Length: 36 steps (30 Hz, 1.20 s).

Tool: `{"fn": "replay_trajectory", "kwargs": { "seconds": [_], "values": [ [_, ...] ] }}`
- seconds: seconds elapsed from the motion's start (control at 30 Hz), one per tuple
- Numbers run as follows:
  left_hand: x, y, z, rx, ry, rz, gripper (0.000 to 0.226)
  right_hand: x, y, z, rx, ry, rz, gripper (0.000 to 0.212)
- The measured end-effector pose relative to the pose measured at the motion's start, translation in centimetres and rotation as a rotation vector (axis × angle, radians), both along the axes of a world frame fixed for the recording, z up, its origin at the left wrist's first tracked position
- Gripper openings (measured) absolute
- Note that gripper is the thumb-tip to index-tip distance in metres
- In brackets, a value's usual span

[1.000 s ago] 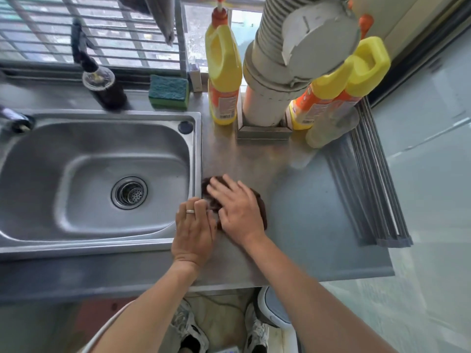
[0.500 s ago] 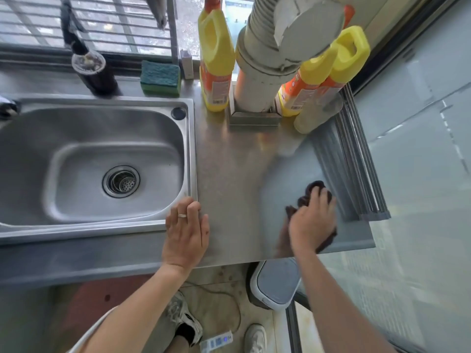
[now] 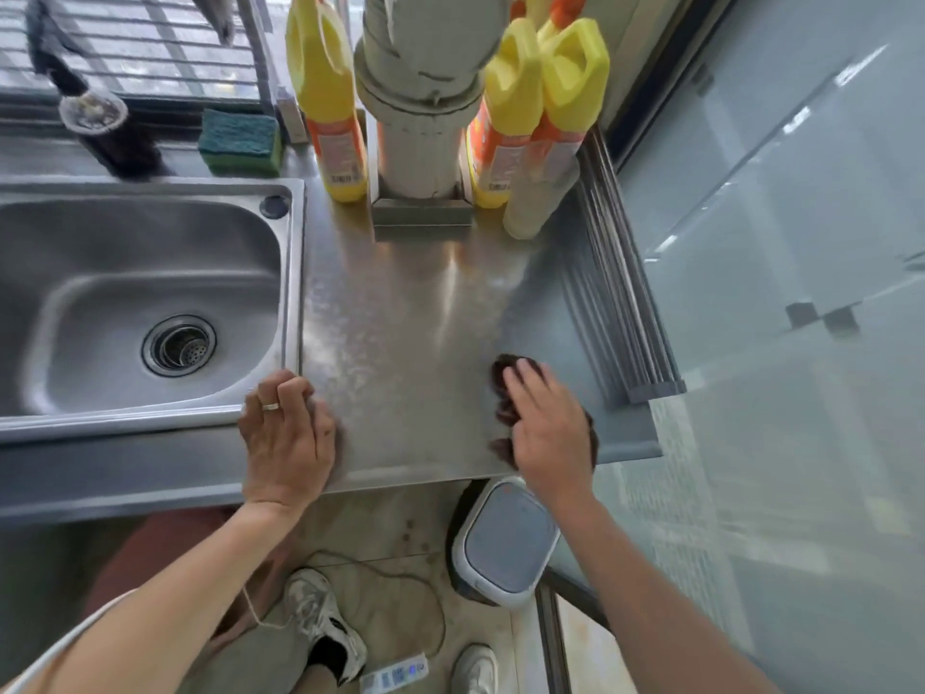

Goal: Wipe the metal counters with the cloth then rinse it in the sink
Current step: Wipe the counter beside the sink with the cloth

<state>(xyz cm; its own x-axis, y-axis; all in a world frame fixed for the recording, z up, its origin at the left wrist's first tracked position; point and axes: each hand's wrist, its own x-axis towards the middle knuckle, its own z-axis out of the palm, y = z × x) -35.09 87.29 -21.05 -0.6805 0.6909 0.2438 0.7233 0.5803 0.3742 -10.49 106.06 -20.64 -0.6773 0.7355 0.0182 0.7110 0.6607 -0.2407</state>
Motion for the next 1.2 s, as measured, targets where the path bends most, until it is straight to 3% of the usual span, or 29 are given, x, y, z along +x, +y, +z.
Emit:
{"fn": "replay_trajectory", "kwargs": {
  "seconds": [0.2, 0.37, 0.5, 0.7, 0.87, 0.93, 1.07, 1.2],
  "values": [
    [0.6, 0.2, -0.1, -0.043, 0.109, -0.017, 0.018, 3.4, 0.3, 0.4, 0.118, -0.139, -0.275, 0.065],
    [0.4, 0.4, -0.3, -0.056, 0.084, -0.009, 0.017, 1.2, 1.7, -0.3, 0.018, -0.024, -0.277, 0.056],
    [0.4, 0.5, 0.3, -0.065, 0.017, -0.017, 0.015, -6.4, 1.1, 0.0, -0.022, 0.061, -0.326, 0.059],
    [-0.2, 0.2, 0.9, 0.077, -0.113, 0.016, 0.021, -17.2, -10.5, 0.0, -0.146, 0.173, 0.180, 0.059],
    [-0.3, 0.0, 1.2, 0.146, -0.124, 0.025, 0.020, -10.4, -6.2, 0.1, -0.096, 0.095, 0.694, 0.058],
    [-0.5, -0.1, 1.2, 0.152, -0.125, 0.039, 0.020, -5.0, -2.1, -0.3, -0.059, 0.114, 0.577, 0.054],
    [-1.6, -0.1, 1.1, 0.184, -0.104, 0.053, 0.025, 1.2, 2.9, -0.1, -0.070, 0.114, -0.135, 0.052],
    [-1.5, 0.0, 0.4, 0.142, -0.057, -0.024, 0.025, -4.3, 5.0, -0.3, 0.025, 0.136, -0.301, 0.053]
  ]
}}
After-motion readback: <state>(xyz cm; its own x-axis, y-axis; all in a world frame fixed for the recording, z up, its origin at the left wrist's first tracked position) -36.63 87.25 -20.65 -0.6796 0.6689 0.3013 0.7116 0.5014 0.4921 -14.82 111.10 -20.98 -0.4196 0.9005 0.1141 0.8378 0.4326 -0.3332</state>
